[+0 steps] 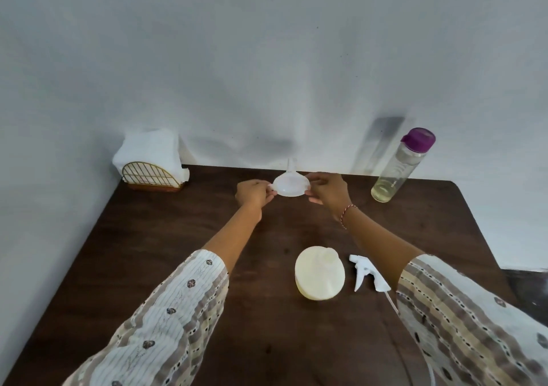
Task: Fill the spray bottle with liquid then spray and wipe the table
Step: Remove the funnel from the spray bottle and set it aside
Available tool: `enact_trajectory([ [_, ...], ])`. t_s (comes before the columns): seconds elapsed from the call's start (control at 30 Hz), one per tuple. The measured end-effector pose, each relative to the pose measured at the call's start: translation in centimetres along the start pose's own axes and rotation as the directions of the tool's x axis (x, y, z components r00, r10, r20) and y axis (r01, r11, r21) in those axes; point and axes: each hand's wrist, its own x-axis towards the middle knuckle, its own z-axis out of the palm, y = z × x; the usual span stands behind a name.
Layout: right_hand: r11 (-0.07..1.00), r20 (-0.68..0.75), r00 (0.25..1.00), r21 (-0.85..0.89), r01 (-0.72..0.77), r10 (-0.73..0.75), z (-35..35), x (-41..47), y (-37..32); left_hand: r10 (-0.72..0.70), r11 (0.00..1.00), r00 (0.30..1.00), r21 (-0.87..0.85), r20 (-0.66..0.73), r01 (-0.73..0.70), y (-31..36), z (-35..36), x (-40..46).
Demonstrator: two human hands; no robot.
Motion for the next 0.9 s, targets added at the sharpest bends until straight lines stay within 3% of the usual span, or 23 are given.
enact_trajectory([
  [0.27,0.968,0.056,0.995,0.234,-0.094,0.084,3.6,3.3,2.9,0.045,0.999,0.995,-0.018,-0.094,-0.047,-2.2,-1.0,3.0],
  [0.43,0.999,0.077,0.997,0.053,0.01,-0.014,6.1,5.5,2.9,0.072,0.997,0.972,0.031,-0.225,-0.067,-2.0,-1.8,5.6],
  [0.63,1.0,0.07,0.997,0.01,0.028,-0.028,9.4,7.9,2.9,-0.001,1.0,0.934,0.018,-0.357,0.008,-1.2,-2.2,9.1],
  [0.9,0.999,0.04,0.999,-0.051,0.005,-0.003,10.0,8.4,3.3,0.083,0.976,0.922,0.219,-0.377,0.002,-1.8,-2.0,9.7],
])
